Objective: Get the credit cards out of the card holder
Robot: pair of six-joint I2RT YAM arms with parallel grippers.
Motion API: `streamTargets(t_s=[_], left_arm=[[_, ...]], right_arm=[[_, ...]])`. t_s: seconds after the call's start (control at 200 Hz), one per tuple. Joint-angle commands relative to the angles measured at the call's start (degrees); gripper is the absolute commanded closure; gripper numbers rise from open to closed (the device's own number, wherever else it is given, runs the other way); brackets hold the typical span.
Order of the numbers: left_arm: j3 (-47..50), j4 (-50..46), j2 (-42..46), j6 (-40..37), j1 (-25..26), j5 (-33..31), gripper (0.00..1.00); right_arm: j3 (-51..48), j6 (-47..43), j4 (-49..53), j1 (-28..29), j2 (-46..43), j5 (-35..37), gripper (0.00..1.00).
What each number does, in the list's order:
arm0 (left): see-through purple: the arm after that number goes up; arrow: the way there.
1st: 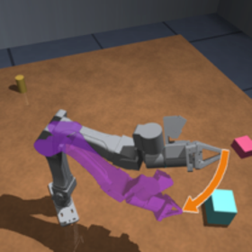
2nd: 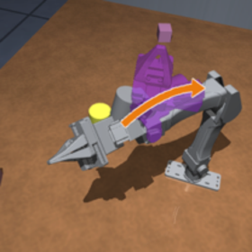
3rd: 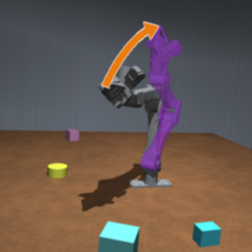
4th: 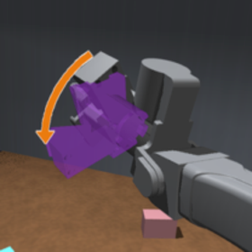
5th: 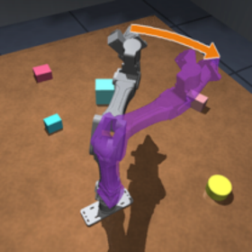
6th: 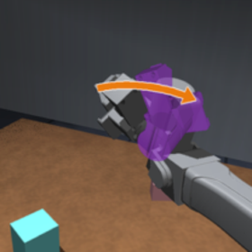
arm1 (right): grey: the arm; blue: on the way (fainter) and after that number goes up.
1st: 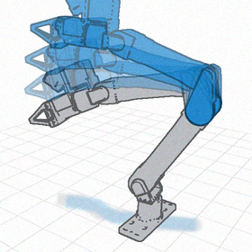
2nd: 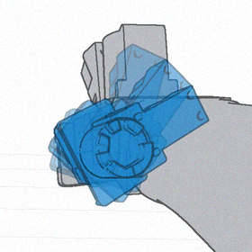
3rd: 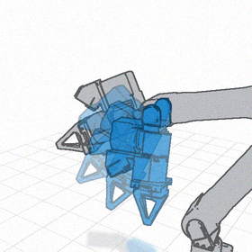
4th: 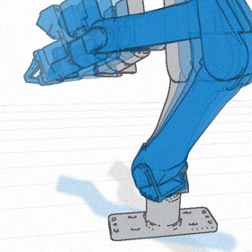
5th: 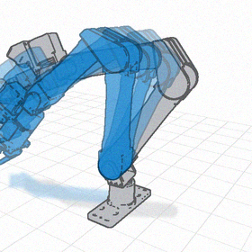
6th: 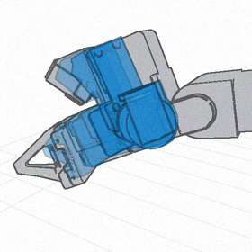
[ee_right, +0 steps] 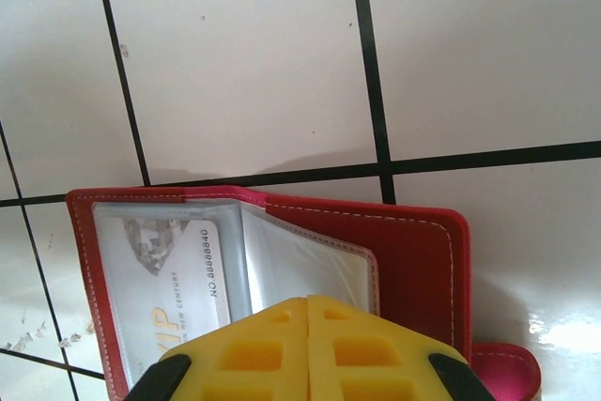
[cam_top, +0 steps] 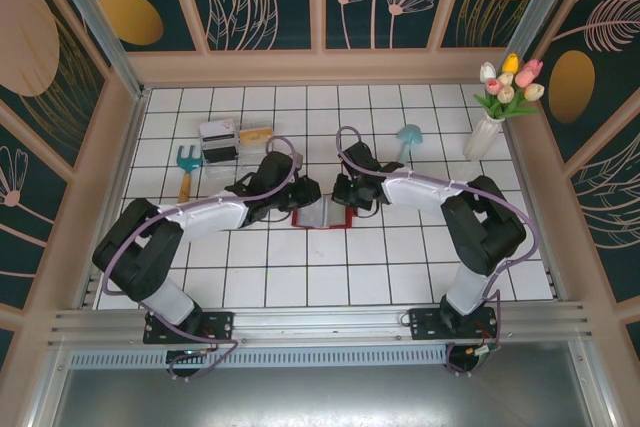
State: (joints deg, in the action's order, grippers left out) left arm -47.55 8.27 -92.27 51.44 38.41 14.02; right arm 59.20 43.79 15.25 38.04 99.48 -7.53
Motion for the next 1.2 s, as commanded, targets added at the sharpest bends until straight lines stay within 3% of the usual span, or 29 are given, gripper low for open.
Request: streamTargets(t_s=[0.0,0.095,0.245,0.41,0.646,1.196], left_arm=[[0.9,-5.8,-1.4,-1.9,0.1,-4.5,0.84],[1.0,-6.4,-2.0,-2.5,0.1,-5.7,0.84],[0.8,-7.6,-3.6,-3.4,0.1,-7.1,0.87],[0.7,-8.0,-4.6,-3.7,0.2,-8.0,0.87],[1.3,-7.7,-6.9,-3.8,0.1,-7.5,0.88],[4.5,-6.8,-7.5,-2.7,0.1,-8.9,0.89]], right_arm=[[0.5,-0.4,-1.6,-0.1,-0.9,-1.9,0.89],[0.9,-1.2,-2.1,0.7,-1.1,-3.8,0.87],[3.4,-4.5,2.2,3.4,0.7,-0.8,0.82],[1.5,-3.5,-1.1,3.6,1.5,-4.8,0.81],[-1.8,-2.2,-7.8,1.5,2.6,-12.5,0.80],[-4.8,-4.2,-11.7,-0.8,5.2,-15.5,0.80]])
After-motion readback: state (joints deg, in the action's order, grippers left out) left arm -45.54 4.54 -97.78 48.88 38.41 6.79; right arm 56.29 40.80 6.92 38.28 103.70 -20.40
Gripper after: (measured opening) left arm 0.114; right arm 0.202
